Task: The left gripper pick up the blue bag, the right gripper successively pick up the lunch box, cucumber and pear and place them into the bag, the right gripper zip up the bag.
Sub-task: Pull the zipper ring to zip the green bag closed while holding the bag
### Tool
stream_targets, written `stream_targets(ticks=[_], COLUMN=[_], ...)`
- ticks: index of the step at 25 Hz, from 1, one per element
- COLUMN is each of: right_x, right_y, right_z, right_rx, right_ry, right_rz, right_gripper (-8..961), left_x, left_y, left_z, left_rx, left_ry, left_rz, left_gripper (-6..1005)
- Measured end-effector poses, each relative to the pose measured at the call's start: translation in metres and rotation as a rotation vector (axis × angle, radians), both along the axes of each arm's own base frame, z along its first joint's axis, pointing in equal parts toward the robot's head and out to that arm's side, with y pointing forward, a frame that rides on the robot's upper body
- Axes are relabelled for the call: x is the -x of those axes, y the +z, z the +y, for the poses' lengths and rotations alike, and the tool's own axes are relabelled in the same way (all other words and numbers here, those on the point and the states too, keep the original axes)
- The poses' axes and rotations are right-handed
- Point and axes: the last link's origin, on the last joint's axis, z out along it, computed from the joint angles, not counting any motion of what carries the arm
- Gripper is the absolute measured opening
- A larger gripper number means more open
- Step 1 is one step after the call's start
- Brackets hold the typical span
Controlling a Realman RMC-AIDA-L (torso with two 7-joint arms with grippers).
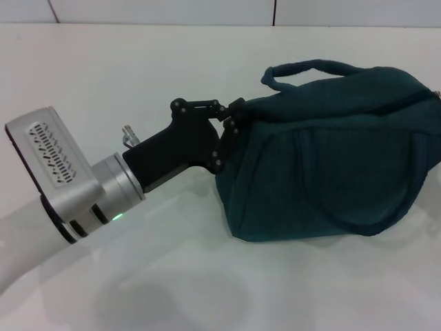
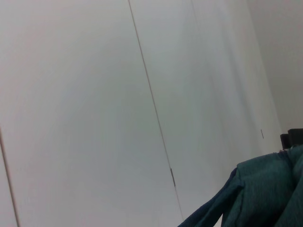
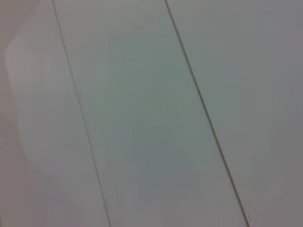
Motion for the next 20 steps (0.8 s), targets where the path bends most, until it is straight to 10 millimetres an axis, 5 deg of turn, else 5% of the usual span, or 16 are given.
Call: stream_targets(ticks=[2, 8, 13, 15, 20], right_x=[-0.003, -0.018, -0.025, -0.024, -0.021], right_y=[0.001, 0.007, 0.003, -0.003, -0.006], right_z=[-0.003, -0.016, -0.019, -0.019, -0.022], right_rx=[-0.002, -0.070, -0.079, -0.053, -0.055], right_ry=[-0.010, -0.061, -0.088, -0.062, -0.017], right_rz=[-0.005, -0.039, -0.099, -0.146, -0.203], right_gripper=[36, 242, 448, 607, 611], left_x=[-0.001, -0.002, -0.003, -0.004, -0.006], left_y=[-0.001, -0.002, -0.004, -0.004, -0.005], left_z=[0.000, -0.001, -0.002, -0.002, -0.002], left_rx=[0.002, 0.007, 0.010, 0.011, 0.013], left_ry=[-0.003, -0.005, -0.010, -0.011, -0.017], left_rz=[-0.003, -0.002, -0.004, -0.004, -0.007], left_gripper=[54, 52, 50, 49, 49])
